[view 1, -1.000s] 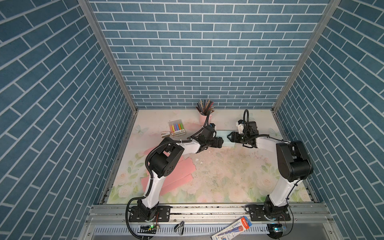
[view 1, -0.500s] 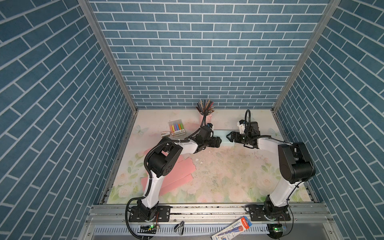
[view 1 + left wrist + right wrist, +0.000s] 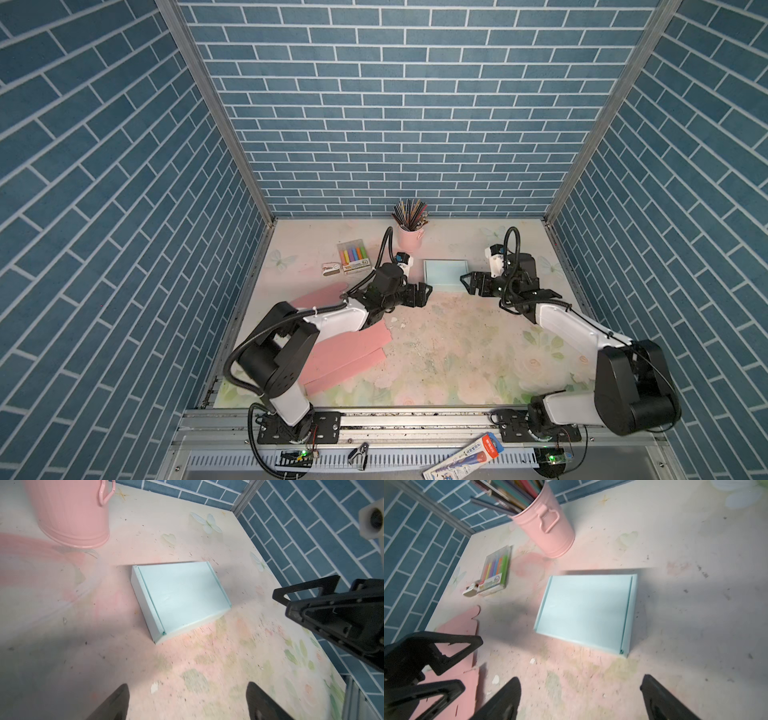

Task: Fold the paper box
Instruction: 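Release the box and draw both grippers back toward the pink blank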

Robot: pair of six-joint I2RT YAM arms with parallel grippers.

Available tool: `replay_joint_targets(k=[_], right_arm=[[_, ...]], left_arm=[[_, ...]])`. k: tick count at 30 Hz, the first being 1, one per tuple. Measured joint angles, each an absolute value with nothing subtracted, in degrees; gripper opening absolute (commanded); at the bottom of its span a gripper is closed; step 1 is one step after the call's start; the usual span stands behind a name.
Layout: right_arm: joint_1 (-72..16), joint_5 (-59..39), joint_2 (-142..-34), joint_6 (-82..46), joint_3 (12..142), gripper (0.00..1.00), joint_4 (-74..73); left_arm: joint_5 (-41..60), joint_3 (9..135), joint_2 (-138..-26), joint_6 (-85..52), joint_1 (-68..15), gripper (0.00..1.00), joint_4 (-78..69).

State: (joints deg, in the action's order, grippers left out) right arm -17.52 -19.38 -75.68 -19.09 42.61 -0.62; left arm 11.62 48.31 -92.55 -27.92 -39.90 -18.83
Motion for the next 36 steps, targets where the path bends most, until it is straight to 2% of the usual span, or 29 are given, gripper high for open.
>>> replay_joint_targets(k=[7, 14, 24, 36], right_arm=[[-29.7, -18.1, -63.4, -21.0, 34.7, 0.81, 2.1], [-44.2, -18.3, -63.1, -25.6, 26.7, 0.76, -6.4], [-52.1, -19.3, -81.3, -31.3, 25.6, 0.69, -28.4], [-54.7, -20.8, -101.7, -38.9, 33.1, 0.54, -41.2]], left_arm=[[11.6, 38.0, -79.2, -29.6, -41.0, 0.88, -18.1], [10.7, 33.9, -69.9, -30.7, -39.9, 0.88, -14.6], [16.2, 29.0, -61.6, -33.6, -29.5, 0.88, -13.5], [17.9, 29.0, -55.7, -33.8, -27.1, 0.88, -10.4]])
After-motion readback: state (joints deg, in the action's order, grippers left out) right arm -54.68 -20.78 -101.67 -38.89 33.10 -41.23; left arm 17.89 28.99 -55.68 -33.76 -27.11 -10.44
